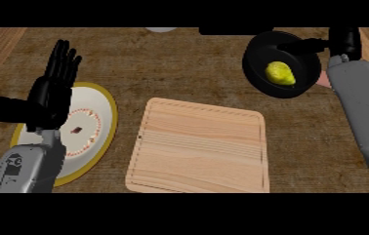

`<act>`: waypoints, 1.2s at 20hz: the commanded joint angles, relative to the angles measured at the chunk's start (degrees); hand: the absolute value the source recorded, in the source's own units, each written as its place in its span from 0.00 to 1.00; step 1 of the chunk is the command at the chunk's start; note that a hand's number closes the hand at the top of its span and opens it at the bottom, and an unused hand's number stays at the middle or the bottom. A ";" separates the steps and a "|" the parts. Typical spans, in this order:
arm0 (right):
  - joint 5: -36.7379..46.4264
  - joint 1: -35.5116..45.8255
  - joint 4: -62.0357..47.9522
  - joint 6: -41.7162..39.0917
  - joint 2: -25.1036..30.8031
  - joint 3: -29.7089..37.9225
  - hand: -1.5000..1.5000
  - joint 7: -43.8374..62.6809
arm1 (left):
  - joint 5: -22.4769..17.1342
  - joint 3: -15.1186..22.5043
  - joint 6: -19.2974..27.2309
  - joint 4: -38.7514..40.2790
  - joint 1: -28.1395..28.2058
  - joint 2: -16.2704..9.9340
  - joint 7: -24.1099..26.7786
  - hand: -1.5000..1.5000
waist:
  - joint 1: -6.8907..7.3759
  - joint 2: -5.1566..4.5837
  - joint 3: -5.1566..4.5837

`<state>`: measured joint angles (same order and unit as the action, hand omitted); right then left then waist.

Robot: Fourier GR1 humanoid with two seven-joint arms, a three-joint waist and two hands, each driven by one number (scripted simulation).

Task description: Pick the pear from the cutting board and place it in the pot

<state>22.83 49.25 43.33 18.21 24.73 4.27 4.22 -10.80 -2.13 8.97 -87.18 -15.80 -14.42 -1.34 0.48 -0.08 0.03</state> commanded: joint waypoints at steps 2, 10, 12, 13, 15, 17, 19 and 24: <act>-5.66 -1.04 2.29 4.54 -2.51 6.39 0.00 0.09 | -0.31 -0.41 -1.25 -0.76 1.69 -0.17 0.72 0.50 | -0.21 0.10 -0.01; -15.10 -5.49 3.43 1.18 2.53 16.24 0.00 -9.96 | 0.28 -1.69 -1.07 1.70 -1.69 0.06 0.30 0.50 | -0.44 -0.10 0.00; -18.68 -11.01 5.91 -3.48 5.68 19.17 0.00 -12.15 | 0.41 -1.53 0.25 1.27 -2.84 0.48 -2.16 0.50 | -1.32 0.10 0.02; -18.92 -8.32 4.92 -4.91 7.95 19.62 0.00 -10.35 | -0.28 -1.79 -2.48 -0.85 2.17 0.09 1.54 0.50 | -0.42 0.08 -0.01; -20.77 -13.23 6.34 -5.48 6.88 20.96 0.00 -14.67 | -0.67 -2.53 -1.31 -3.16 0.02 -0.70 -3.35 0.50 | -0.51 0.16 0.00; -21.90 -11.49 3.72 -5.54 8.17 22.43 0.00 -15.52 | 1.02 -1.85 -1.00 -1.24 -0.47 0.09 -2.37 0.50 | -0.35 0.03 0.00; -23.25 -12.28 0.42 -10.13 12.64 24.34 0.00 -17.49 | 0.82 -2.22 -2.09 2.66 -1.33 1.02 1.64 0.50 | -0.47 -0.12 0.00; -25.38 -14.86 -5.02 -12.49 15.73 27.40 0.00 -23.98 | 1.48 -2.47 -0.58 -1.64 -1.05 1.03 -2.12 0.50 | -0.04 -0.09 0.02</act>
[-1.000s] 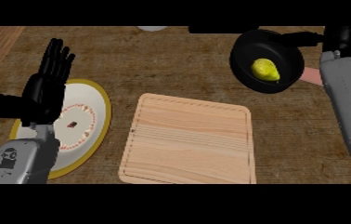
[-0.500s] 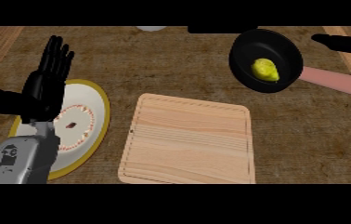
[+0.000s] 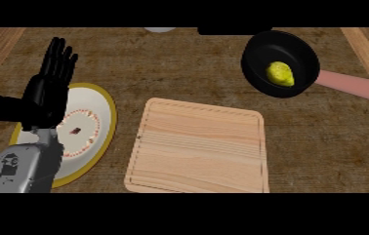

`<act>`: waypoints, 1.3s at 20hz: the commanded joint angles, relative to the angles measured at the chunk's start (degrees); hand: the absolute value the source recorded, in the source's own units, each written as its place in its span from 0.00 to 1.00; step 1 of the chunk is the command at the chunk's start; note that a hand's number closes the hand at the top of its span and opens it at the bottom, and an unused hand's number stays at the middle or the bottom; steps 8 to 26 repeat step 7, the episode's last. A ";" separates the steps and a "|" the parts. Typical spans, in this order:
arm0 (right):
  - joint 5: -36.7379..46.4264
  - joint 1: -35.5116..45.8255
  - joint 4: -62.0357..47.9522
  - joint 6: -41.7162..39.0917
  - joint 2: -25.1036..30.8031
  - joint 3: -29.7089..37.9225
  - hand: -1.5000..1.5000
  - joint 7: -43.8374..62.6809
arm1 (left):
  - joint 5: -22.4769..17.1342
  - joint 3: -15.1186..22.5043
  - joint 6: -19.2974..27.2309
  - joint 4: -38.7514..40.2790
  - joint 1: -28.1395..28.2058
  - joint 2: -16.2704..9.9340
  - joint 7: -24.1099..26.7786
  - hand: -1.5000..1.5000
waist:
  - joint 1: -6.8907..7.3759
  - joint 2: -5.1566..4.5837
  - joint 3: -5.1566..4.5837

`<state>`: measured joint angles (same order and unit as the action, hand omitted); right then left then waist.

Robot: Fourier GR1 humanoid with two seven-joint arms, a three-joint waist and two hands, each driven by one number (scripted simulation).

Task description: Pick the pear from the cutting board and place it in the pot

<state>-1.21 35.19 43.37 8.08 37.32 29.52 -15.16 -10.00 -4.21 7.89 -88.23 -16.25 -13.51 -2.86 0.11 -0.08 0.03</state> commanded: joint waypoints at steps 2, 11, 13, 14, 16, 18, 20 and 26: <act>-2.66 -3.05 -4.66 -4.15 4.58 3.24 0.00 -5.29 | 1.36 0.52 -0.74 0.02 1.04 0.59 1.16 0.50 | 0.13 -0.03 0.01; -4.56 -5.88 -6.29 -8.16 8.08 4.47 0.00 -6.41 | 0.58 -0.97 -2.40 1.53 1.59 0.32 2.03 0.50 | 0.09 0.02 -0.01; -4.56 -5.88 -6.29 -8.16 8.08 4.47 0.00 -6.41 | 0.58 -0.97 -2.40 1.53 1.59 0.32 2.03 0.50 | 0.09 0.02 -0.01; -4.56 -5.88 -6.29 -8.16 8.08 4.47 0.00 -6.41 | 0.58 -0.97 -2.40 1.53 1.59 0.32 2.03 0.50 | 0.09 0.02 -0.01; -4.56 -5.88 -6.29 -8.16 8.08 4.47 0.00 -6.41 | 0.58 -0.97 -2.40 1.53 1.59 0.32 2.03 0.50 | 0.09 0.02 -0.01; -4.56 -5.88 -6.29 -8.16 8.08 4.47 0.00 -6.41 | 0.58 -0.97 -2.40 1.53 1.59 0.32 2.03 0.50 | 0.09 0.02 -0.01; -4.56 -5.88 -6.29 -8.16 8.08 4.47 0.00 -6.41 | 0.58 -0.97 -2.40 1.53 1.59 0.32 2.03 0.50 | 0.09 0.02 -0.01; -4.56 -5.88 -6.29 -8.16 8.08 4.47 0.00 -6.41 | 0.58 -0.97 -2.40 1.53 1.59 0.32 2.03 0.50 | 0.09 0.02 -0.01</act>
